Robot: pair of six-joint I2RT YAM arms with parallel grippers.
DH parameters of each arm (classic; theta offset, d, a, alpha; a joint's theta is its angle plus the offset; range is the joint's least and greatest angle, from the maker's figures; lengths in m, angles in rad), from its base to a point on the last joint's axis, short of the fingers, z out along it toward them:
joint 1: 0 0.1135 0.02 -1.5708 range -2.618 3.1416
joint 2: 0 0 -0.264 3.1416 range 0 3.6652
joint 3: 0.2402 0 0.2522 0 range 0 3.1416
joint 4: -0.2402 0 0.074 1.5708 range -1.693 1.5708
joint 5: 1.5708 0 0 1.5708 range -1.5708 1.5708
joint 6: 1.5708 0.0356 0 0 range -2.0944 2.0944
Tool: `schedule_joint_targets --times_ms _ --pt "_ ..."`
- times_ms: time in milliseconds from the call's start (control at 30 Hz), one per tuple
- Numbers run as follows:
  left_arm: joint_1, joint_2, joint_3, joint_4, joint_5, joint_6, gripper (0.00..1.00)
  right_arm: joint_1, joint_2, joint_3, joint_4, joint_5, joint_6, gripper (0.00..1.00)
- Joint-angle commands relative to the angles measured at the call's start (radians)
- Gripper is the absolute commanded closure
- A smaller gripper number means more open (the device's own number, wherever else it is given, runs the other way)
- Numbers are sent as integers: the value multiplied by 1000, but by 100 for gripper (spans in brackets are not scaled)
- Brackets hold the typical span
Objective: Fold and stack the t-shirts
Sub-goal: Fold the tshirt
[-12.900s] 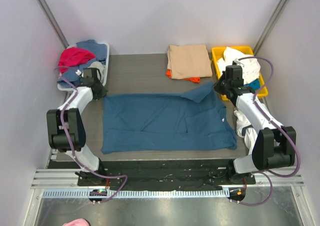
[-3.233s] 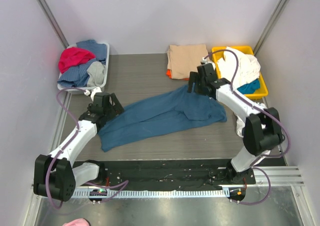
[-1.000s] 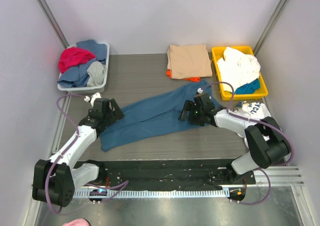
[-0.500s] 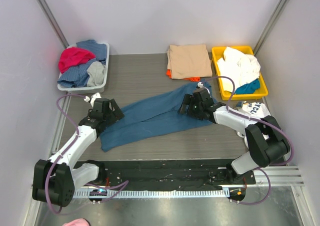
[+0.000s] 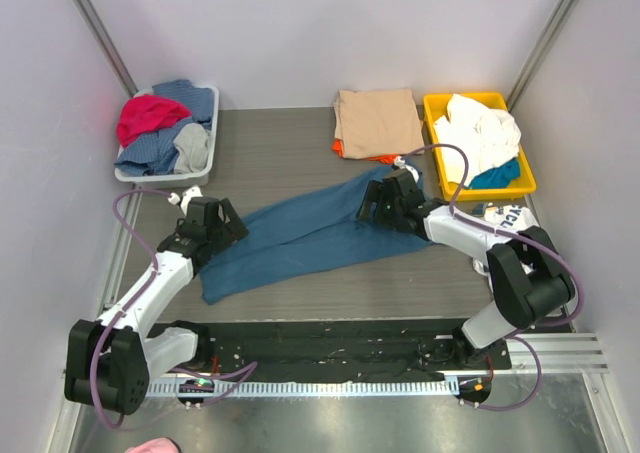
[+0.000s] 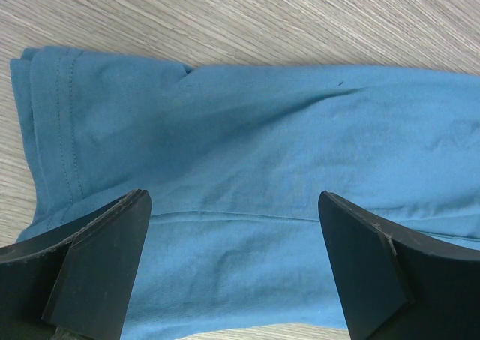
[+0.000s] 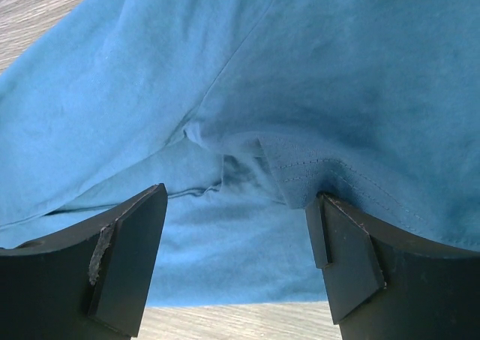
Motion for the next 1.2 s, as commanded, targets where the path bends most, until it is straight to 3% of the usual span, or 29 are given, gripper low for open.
schedule_joint_targets --times_ms 0,700,1167 --pt "2 -19 -2 2 -17 17 0 5 11 58 4 57 -47 18" --pt "2 -14 -11 10 -8 3 0 4 26 67 -54 121 -104 17" --pt "2 -33 -14 -9 -16 6 0 4 58 -17 136 75 -73 17"
